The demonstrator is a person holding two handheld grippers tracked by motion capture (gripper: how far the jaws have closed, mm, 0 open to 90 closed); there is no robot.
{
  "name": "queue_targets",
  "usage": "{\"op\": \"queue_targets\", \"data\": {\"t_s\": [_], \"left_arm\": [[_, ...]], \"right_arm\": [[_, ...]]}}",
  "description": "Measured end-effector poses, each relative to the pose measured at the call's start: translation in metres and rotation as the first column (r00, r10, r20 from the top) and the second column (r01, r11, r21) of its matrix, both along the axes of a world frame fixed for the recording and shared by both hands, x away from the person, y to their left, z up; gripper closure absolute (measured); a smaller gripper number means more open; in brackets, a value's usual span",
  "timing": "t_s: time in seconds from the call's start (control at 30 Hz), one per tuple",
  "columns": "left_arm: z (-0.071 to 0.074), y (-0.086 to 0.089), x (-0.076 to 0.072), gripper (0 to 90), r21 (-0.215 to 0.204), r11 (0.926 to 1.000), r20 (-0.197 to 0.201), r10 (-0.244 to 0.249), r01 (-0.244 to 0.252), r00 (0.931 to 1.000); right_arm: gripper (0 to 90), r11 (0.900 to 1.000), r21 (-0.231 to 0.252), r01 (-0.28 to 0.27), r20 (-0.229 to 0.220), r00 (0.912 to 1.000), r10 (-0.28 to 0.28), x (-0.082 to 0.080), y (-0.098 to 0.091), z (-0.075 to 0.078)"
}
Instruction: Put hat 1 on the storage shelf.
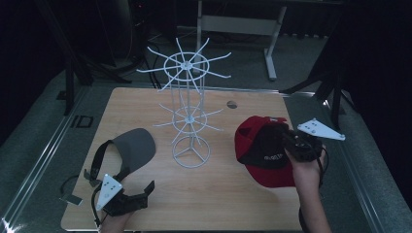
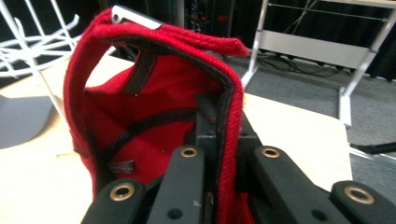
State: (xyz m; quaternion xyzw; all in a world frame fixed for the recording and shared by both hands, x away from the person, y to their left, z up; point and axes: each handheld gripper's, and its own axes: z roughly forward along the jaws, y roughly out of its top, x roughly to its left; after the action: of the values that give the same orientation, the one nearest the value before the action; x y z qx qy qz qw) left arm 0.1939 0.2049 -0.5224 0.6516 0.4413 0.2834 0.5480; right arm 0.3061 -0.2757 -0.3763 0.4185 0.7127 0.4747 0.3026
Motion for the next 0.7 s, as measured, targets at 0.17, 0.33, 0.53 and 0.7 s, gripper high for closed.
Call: {"op": "queue_targets", "data": {"t_s": [0.17, 0.33, 0.53, 0.7], "left_arm": [[0.016, -0.012, -0.002, 2.1, -0.022, 0.9980, 0.023, -0.059, 0.060, 0.9980], [0.034, -0.022, 0.001, 2.6, -0.021, 0.9947, 0.046, -0.099, 0.100, 0.9940], [0.057, -0.034, 0.001, 2.7, 0.001, 0.9876, 0.077, -0.157, 0.157, 0.9846], [0.080, -0.045, 0.000, 4.2, 0.022, 0.9782, 0.112, -0.208, 0.206, 0.9718]], "right_arm": [[86.4, 0.9998, 0.017, -0.009, 0.013, 0.9999, 0.009, -0.003, -0.001, 0.008], [86.4, 0.9996, 0.020, -0.017, 0.014, 0.9998, 0.017, -0.006, 0.002, 0.014], [86.4, 0.9992, 0.029, -0.027, 0.017, 0.9995, 0.027, -0.008, 0.003, 0.017], [86.4, 0.9986, 0.042, -0.031, 0.016, 0.9994, 0.031, -0.012, 0.003, 0.020]]}}
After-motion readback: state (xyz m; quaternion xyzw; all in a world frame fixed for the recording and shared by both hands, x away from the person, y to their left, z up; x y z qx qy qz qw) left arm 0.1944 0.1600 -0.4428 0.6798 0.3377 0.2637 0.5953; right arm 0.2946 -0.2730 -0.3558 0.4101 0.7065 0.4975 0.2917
